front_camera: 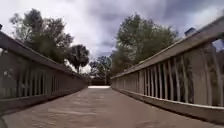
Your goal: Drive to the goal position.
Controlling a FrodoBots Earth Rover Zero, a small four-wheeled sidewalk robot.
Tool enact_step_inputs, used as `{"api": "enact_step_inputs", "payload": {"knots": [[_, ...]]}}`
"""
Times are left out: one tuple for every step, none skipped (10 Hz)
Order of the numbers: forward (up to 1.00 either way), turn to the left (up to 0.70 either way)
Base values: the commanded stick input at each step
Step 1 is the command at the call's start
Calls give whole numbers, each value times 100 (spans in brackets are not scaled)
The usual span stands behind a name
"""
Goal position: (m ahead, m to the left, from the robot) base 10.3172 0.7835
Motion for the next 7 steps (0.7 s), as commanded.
{"api": "enact_step_inputs", "payload": {"knots": [[85,0],[85,0],[85,0],[85,19],[85,34],[85,34],[85,34]]}}
